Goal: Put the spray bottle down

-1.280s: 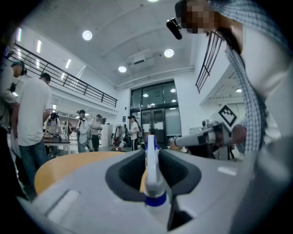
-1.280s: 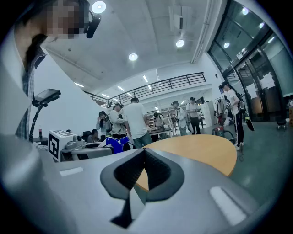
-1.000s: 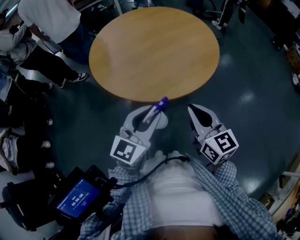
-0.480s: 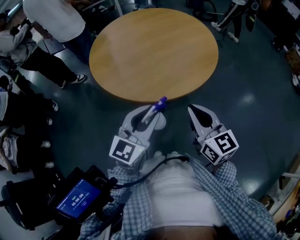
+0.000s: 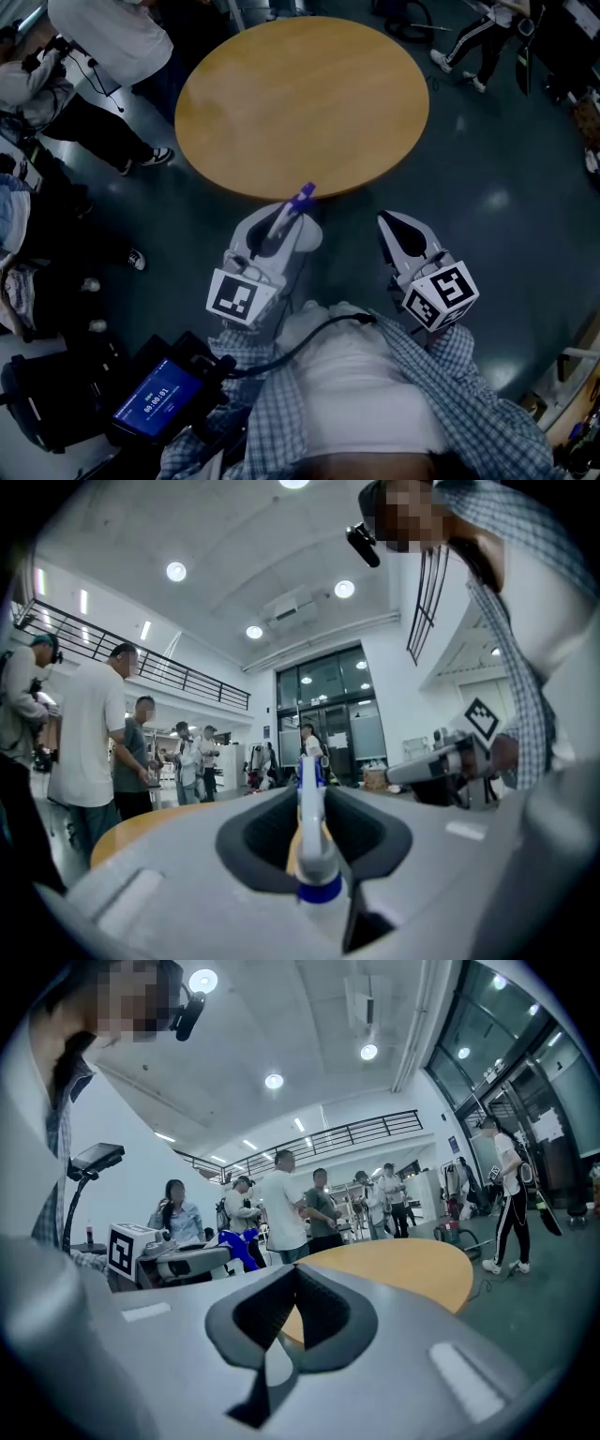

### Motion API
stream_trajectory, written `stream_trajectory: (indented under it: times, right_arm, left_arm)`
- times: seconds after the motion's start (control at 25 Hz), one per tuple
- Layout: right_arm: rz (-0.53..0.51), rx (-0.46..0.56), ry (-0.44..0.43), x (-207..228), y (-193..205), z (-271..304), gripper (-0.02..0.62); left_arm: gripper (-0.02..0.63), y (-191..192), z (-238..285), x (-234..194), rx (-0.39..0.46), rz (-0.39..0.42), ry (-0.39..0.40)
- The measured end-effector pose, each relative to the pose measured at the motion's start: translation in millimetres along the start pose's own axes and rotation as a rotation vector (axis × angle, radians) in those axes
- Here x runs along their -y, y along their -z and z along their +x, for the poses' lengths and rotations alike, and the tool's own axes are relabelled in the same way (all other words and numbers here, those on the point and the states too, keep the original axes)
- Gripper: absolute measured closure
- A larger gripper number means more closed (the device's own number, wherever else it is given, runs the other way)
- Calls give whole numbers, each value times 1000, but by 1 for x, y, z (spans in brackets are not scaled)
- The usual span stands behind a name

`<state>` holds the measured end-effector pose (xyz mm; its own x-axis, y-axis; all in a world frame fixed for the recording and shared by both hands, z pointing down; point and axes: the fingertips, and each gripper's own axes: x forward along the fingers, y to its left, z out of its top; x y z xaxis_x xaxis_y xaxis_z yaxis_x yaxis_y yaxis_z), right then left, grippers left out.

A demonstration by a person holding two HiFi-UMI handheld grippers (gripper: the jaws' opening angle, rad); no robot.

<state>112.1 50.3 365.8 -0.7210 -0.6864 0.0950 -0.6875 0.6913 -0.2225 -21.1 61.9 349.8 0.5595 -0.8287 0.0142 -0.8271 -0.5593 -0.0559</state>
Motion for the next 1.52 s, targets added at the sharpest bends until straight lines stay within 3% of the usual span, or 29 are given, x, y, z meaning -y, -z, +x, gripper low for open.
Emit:
stream_trajectory:
  times: [0.4,0.56,0.68,0.96,1.28,1.52]
  right_arm:
    - [29,-8,38,22,8,2,592]
    - [28,-16,39,33,6,35,593]
    - [21,-19,48,46,2,63,593]
    - [8,-12,50,51,-7,74,592]
    - [23,-33,96,109,-30,204,592]
    - [30,-59,79,130,-31,222,592]
  left_arm:
    - [517,-6,23,-26,15,24,-30]
    - [517,-3,42,-57,-1,18,-41]
    - [517,3,55,-76,9,23,-15]
    - [517,0,66,-65,5,42,40]
    - [517,14,154,-179,-29,25,94]
    - [517,15,184,-194,-35,38,86]
